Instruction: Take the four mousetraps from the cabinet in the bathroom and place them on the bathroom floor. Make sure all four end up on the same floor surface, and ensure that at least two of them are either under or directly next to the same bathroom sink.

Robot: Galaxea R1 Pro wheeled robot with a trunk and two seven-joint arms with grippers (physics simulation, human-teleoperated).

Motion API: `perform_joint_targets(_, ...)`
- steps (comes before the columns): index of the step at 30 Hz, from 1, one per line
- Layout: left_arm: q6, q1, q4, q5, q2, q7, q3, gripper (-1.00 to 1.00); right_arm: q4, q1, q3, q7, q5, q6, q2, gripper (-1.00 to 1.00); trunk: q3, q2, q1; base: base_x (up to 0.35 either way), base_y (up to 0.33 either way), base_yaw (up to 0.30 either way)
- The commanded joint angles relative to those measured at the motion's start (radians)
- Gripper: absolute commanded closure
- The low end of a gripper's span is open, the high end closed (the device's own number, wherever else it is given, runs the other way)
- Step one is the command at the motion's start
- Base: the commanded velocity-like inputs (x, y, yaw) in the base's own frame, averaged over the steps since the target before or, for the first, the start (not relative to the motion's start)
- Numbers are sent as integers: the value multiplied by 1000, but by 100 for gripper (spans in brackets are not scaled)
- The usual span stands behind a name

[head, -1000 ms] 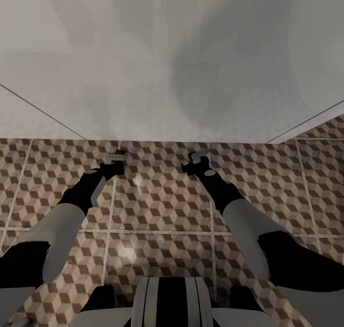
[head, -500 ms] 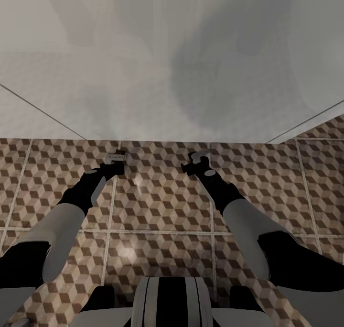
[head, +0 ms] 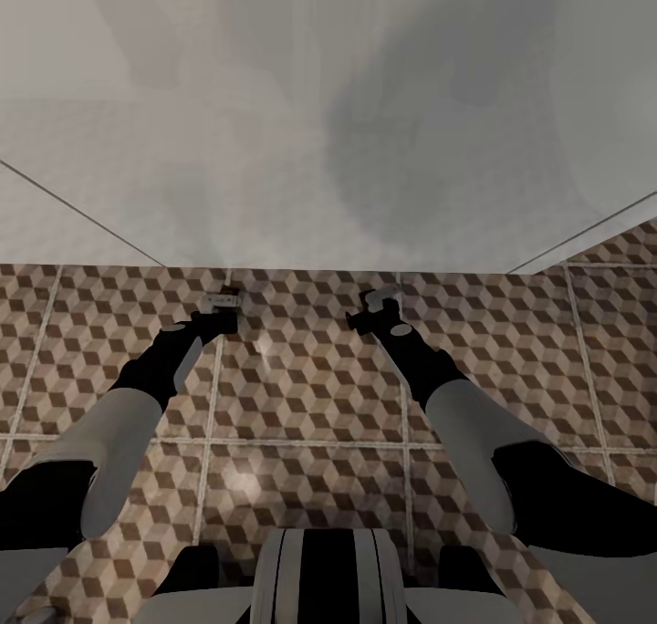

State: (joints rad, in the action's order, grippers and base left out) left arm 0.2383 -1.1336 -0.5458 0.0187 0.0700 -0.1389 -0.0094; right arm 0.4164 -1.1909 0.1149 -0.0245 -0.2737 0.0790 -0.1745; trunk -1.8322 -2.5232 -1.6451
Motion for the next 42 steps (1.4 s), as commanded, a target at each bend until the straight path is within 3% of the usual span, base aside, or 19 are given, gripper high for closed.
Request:
perform_joint_targets(1, 6, 0, -2, -2, 1, -1, -1, 100, 2, 0, 0, -3, -11, 7, 0, -100, 0, 0, 0, 0, 0, 0)
perform_joint_targets(12, 6, 0, -2, -2, 0, 0, -1, 100, 2, 0, 0, -3, -11, -5, 0, -100, 0, 0, 0, 0, 0, 0)
perform_joint_targets(13, 6, 0, -2, -2, -1, 1, -1, -100, 2, 0, 0, -3, -11, -8, 0, -100, 0, 0, 0, 0, 0, 0)
perform_joint_targets(42, 3, 0, -6, -1, -1, -2, -3, -100, 2, 0, 0, -3, -11, -19, 0, -100, 0, 0, 0, 0, 0, 0)
